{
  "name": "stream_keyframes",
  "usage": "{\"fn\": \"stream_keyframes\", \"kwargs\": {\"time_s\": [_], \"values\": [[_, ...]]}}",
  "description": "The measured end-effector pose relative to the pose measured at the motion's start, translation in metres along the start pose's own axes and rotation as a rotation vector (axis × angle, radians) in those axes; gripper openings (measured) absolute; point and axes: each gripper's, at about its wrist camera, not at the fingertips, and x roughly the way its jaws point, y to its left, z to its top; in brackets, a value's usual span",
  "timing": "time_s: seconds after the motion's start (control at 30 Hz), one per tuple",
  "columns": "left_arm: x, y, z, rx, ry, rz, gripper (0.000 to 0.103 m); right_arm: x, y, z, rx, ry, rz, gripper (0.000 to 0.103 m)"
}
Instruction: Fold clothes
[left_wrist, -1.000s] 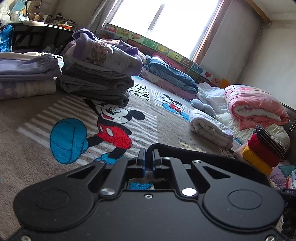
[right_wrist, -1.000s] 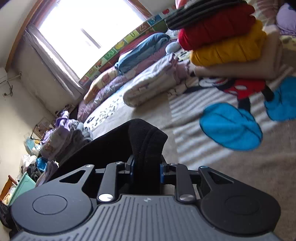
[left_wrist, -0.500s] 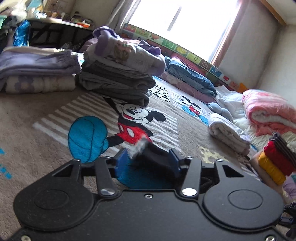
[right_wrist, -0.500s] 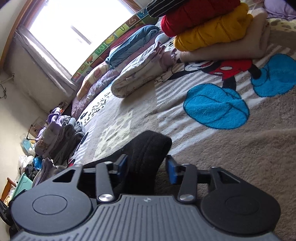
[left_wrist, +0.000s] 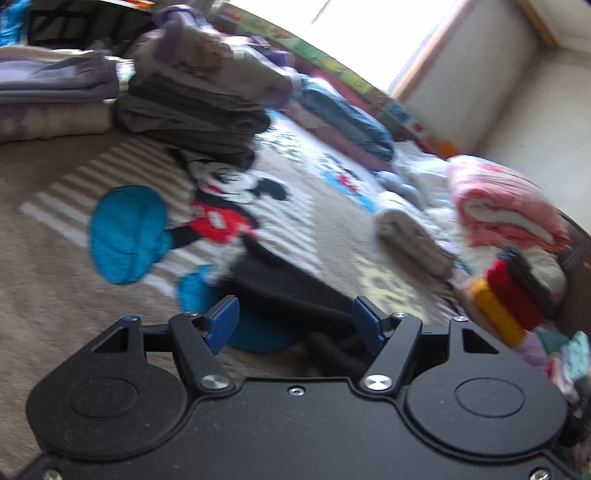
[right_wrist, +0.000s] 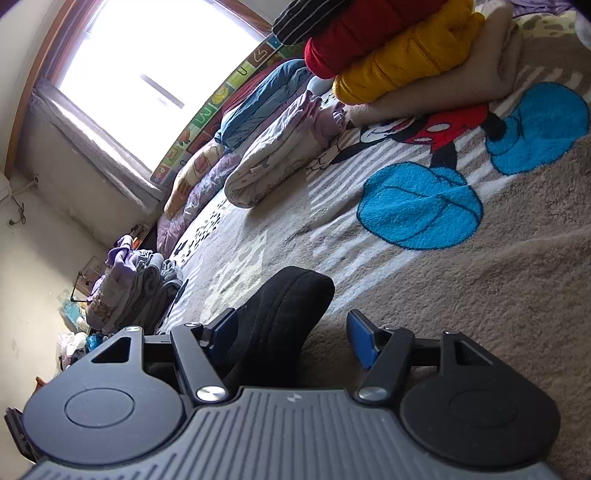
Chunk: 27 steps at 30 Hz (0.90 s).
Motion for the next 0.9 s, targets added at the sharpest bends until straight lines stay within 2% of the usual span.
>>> {"fn": "stream_keyframes", "kwargs": {"time_s": [0.1,0.17,0.4,0.5,0.53,0.57,0.67,0.7,0.77,0.9], "values": [[0.006,0.016,0.003,-0.054,0.024,0.012,0.067,0.002,-0.001,0.0,0.0,0.01,0.006,0.067],[0.003,0.017,0.004,-0.058,0.051,-0.042,0.067,0.002,-0.001,-0.001,0.007,0.019,0.013,0.069],[-0.014,-0.021,-0.007,0.199,0.146,-0.238,0.071,-0.01,-0.001,-0.019,0.043,-0.003,0.068,0.075],[-0.008,-0.044,-0.027,0.341,0.199,-0.253,0.071,-0.018,0.004,-0.031,0.011,-0.02,0.101,0.077],[-0.004,-0.051,-0.035,0.385,0.207,-0.232,0.071,-0.018,0.008,-0.034,-0.016,-0.015,0.105,0.077],[0.0,-0.056,-0.041,0.422,0.206,-0.197,0.067,-0.018,0.011,-0.037,-0.044,-0.011,0.109,0.077],[0.007,-0.065,-0.054,0.5,0.174,-0.119,0.018,-0.015,0.029,-0.041,-0.178,0.002,0.086,0.066],[0.006,-0.067,-0.056,0.516,0.154,-0.101,0.013,-0.013,0.035,-0.042,-0.226,0.003,0.07,0.054],[-0.004,-0.068,-0.053,0.545,0.103,-0.104,0.008,-0.018,0.038,-0.038,-0.233,-0.01,0.068,0.038],[-0.038,-0.065,-0.039,0.583,0.03,-0.169,0.008,-0.033,0.041,-0.029,-0.206,-0.042,0.086,0.034]]}}
